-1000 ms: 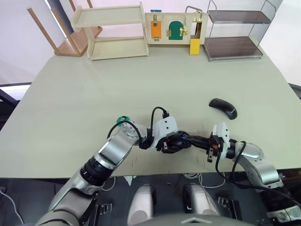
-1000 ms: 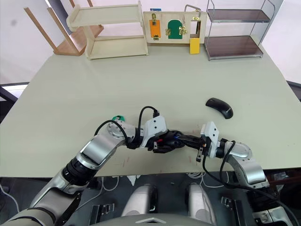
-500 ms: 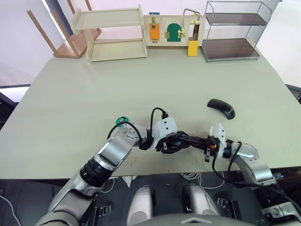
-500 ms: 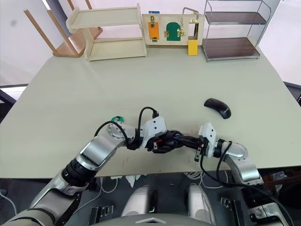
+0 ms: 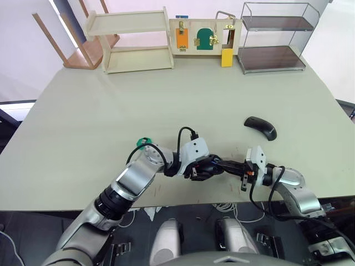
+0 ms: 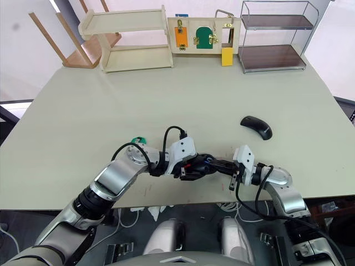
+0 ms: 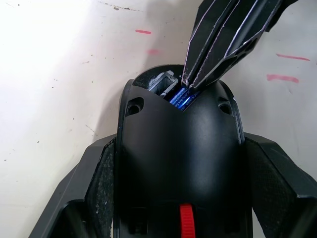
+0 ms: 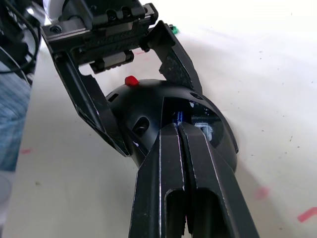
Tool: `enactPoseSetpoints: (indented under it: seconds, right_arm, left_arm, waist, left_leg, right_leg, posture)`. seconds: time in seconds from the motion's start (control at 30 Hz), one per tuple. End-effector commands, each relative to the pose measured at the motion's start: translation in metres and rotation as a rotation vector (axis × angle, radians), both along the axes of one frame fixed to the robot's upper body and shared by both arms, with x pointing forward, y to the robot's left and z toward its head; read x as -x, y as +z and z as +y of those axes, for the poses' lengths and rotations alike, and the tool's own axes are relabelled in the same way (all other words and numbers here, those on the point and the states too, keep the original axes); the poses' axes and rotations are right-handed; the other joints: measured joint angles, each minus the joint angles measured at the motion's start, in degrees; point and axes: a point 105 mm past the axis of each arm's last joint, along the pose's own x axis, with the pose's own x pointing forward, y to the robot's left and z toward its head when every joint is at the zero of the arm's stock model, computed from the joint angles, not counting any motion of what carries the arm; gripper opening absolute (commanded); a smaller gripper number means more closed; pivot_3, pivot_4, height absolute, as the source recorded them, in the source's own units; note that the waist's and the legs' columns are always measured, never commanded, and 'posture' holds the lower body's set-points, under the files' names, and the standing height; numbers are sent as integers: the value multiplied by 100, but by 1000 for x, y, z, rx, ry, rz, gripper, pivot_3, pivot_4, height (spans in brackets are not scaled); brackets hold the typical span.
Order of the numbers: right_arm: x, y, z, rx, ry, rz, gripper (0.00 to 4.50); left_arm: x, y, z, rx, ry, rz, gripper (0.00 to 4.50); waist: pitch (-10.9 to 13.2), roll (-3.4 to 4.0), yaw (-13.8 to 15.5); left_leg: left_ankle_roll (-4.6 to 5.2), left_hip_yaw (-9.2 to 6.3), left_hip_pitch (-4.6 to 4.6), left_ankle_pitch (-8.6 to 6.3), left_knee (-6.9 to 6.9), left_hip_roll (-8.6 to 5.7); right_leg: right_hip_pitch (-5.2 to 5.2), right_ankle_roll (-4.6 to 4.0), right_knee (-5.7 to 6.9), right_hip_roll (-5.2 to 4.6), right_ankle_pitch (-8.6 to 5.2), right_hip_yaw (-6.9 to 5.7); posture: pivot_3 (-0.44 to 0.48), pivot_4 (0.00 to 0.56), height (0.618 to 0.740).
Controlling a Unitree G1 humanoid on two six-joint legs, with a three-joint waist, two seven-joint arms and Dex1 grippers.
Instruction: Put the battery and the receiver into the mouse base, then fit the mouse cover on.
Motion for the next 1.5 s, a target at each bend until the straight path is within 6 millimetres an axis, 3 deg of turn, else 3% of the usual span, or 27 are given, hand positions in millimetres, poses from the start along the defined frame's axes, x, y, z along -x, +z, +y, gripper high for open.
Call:
enactPoseSetpoints:
  seconds: [0.03,0.13,0.3,0.4,0.63,0.67,1.1,1.17,1.23,1.5]
  right_arm:
    - [4,8,-15,8,-25,-24,17]
    - [16,28,-23,-113,13,-80,17]
    - [19,32,-48,-114,19,-35,17]
    - [20,34,-67,-94,21,-32,899]
    - [20,41,-90,-55,34,-85,4313]
    - [20,41,-92,-56,33,-87,4430]
    - [24,45,-112,-104,42,-163,4430]
    - [21,45,-116,-98,29,-202,4500]
    - [19,47,-118,-97,17,-237,4500]
    - [22,39,-123,-85,22,-231,4500]
  left_arm:
    - [6,-12,0,-23,-9,53,3023]
    - [5,-12,1,-27,-11,48,3023]
    - [4,-12,2,-27,-10,42,3023]
    - [3,-11,1,-26,-13,38,3023]
    - [5,-11,0,-21,-18,39,3023]
    - [5,-11,0,-20,-19,38,3023]
    - [9,-7,-5,5,-36,52,3023]
    - [8,-7,-5,6,-31,58,4044]
    - [7,-7,-4,8,-26,61,4431]
    - [5,-2,-5,20,-27,46,4431]
  waist:
    - [0,0,14]
    - [1,1,24]
    - [7,7,15]
    - [7,7,16]
    - [7,8,17]
    - [7,8,17]
    - [7,8,19]
    - [8,9,20]
    - [10,13,24]
    - [12,19,31]
  left_leg:
    - [0,0,-3,0,0,0]
    - [0,-2,-13,0,0,-1]
    - [0,-1,-15,0,2,-5]
    - [0,-2,-13,0,7,-4]
    - [0,-2,-15,0,7,-4]
    - [0,-2,-15,0,7,-5]
    - [0,-1,-15,0,7,-5]
    - [0,-1,-15,0,7,-5]
    - [0,-2,-15,0,7,-5]
    - [0,-2,-15,0,9,-7]
  right_leg:
    - [-2,0,0,0,0,0]
    - [-6,-12,-2,-1,6,-3]
    - [-6,-2,-5,-6,2,-2]
    - [-6,1,-4,-5,1,-3]
    - [-6,-1,-4,-4,1,-3]
    - [-6,-1,-4,-4,1,-2]
    - [-5,-6,-3,-5,5,-2]
    - [-5,-6,-3,-5,5,-2]
    - [-5,-9,-3,-5,6,-2]
    - [-4,-17,-3,-6,12,-2]
  posture:
    - [0,150,740]
    - [0,150,740]
    - [0,150,740]
    - [0,150,740]
    - [0,150,740]
    - [0,150,740]
    - [0,150,740]
    - [0,150,740]
    - [0,150,740]
    - [0,150,740]
